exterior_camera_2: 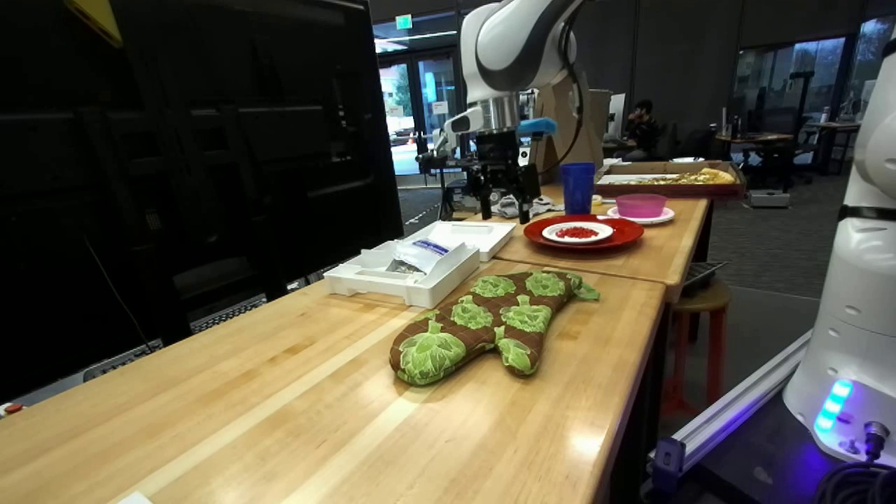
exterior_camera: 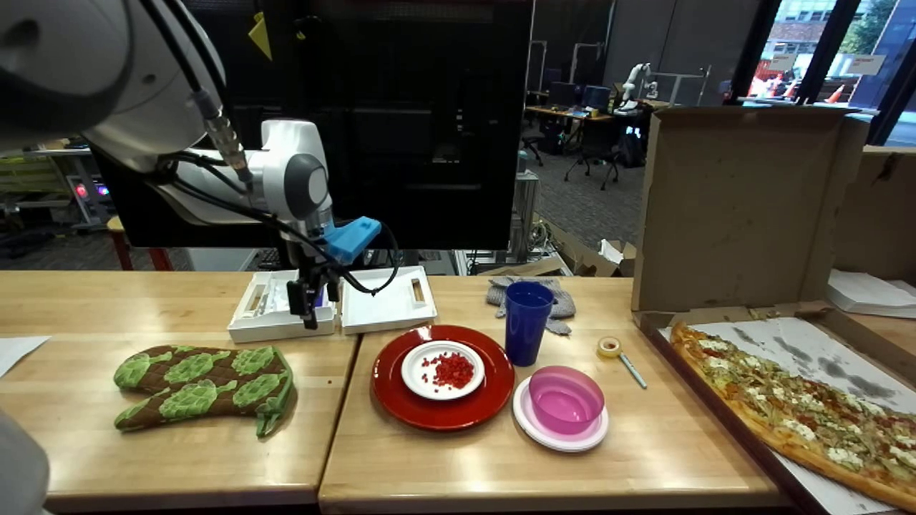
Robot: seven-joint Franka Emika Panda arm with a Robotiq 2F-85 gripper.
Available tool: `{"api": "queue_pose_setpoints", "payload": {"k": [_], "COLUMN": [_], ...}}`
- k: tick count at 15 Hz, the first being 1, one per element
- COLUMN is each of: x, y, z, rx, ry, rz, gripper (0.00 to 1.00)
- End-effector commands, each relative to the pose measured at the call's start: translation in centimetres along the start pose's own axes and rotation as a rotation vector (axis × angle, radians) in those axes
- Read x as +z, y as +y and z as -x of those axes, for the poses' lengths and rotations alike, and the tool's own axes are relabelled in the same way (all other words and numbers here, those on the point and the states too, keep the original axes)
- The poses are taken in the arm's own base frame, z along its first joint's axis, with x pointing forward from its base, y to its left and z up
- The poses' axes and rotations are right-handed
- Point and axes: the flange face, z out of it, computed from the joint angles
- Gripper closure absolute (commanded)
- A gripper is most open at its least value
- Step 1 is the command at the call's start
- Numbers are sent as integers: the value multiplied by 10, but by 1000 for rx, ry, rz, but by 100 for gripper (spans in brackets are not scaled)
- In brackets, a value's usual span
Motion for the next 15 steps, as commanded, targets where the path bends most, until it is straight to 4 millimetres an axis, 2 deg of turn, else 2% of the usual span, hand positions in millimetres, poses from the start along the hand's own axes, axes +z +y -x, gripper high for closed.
{"api": "queue_pose_setpoints", "payload": {"k": [1, 7, 12, 15], "x": [9, 14, 15, 21], "y": [-2, -2, -4, -5], "z": [-11, -36, -64, -73], "rx": [-122, -225, -259, -273], "ry": [22, 12, -5, -23], "rz": [40, 52, 97, 122], "gripper": [0, 0, 0, 0]}}
